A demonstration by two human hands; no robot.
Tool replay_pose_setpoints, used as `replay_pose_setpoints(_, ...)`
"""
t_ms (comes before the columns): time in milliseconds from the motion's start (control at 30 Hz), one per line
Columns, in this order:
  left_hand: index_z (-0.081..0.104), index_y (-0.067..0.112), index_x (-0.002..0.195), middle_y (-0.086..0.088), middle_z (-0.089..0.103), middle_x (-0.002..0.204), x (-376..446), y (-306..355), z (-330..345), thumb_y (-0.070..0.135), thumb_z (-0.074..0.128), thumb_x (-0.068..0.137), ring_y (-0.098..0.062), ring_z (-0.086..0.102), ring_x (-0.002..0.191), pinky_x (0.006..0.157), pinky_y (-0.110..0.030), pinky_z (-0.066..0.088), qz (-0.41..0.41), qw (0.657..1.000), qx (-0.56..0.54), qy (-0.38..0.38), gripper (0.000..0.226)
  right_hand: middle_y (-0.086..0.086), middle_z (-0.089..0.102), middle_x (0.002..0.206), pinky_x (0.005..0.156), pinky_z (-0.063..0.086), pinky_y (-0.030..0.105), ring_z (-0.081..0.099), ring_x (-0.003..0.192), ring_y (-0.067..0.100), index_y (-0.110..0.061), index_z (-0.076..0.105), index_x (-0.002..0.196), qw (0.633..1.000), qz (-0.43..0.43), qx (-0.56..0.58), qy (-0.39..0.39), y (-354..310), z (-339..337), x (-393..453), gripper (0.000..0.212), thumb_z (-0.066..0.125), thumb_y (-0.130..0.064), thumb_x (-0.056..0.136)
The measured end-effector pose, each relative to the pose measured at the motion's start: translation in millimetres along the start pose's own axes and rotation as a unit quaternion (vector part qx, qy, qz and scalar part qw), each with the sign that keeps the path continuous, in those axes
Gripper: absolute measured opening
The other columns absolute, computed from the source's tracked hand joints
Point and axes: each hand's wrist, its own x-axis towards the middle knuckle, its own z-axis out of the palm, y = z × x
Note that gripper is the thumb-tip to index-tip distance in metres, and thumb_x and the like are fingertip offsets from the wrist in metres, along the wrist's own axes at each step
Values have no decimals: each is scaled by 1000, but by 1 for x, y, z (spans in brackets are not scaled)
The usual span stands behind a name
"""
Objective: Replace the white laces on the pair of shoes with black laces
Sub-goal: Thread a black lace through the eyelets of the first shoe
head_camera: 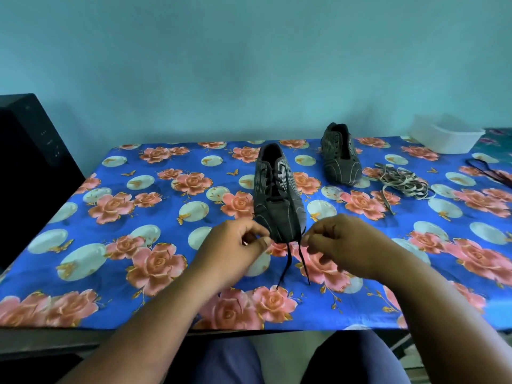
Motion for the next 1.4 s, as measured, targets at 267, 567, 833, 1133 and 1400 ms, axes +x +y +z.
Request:
replay_pose_setpoints(267,58,31,123,14,65,117,28,6,15,34,75,92,-10,66,106,90,-29,52,-101,980,-171,2,36,-7,66,113,68,48,26,67,91,11,-27,56,129,989,14,108,99,6,18,42,44,62,-54,94)
replay_pose_setpoints(567,63,27,120,8,73,105,39,-7,4,15,79,88,-2,70,93,81,-19,56,-69,976,-204,21,37,-11,68,108,82,59,34,71,91,8,-26,56,126,985,-17,145,97,-6,38,70,39,72,-39,92)
replay_pose_setpoints(833,63,34,103,4,72,99,72,-38,-85,13,75,91,-7,65,76,56,-11,47,-56,981,-162,88,27,-5,68,113,89,58,46,71,97,16,-22,56,130,975,-61,193,96,-85,75,151,47,75,-39,90)
replay_pose_setpoints(1133,56,25,136,4,66,124,118,-102,-149,16,74,93,-18,66,103,71,-23,49,-97,967,-175,160,47,-1,66,112,90,58,47,71,98,22,-16,51,131,964,-78,247,58,-155,122,225,44,70,-33,95)
replay_pose_setpoints(1400,59,28,126,12,66,117,120,-110,-139,22,69,96,-8,61,104,84,-27,47,-112,968,-167,148,32,-2,60,122,67,48,22,64,96,11,-22,47,133,970,-70,232,34,-139,121,219,47,67,-43,96)
